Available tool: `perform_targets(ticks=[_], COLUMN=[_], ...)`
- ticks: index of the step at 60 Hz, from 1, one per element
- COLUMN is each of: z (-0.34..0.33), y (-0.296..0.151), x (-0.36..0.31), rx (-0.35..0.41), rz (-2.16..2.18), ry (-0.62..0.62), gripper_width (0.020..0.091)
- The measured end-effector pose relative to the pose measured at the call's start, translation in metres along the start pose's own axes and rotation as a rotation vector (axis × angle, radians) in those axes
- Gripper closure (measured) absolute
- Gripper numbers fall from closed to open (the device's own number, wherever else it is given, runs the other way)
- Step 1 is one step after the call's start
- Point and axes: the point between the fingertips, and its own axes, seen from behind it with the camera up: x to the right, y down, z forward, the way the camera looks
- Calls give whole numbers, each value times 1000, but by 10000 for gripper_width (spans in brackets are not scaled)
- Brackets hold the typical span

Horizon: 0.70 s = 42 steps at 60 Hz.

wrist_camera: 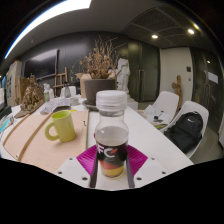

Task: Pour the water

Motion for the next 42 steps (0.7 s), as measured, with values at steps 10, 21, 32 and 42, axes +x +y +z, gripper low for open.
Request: perform_targets(ticks=[10, 21, 32, 42], z=[-2, 1, -2, 14], y=[0, -3, -48, -117], x=[-1, -5, 10, 28], rx=[13, 3, 38, 84], rz=[-10, -40, -165, -444], ry=[4, 12, 89, 211], gripper_width=[783, 860, 859, 858])
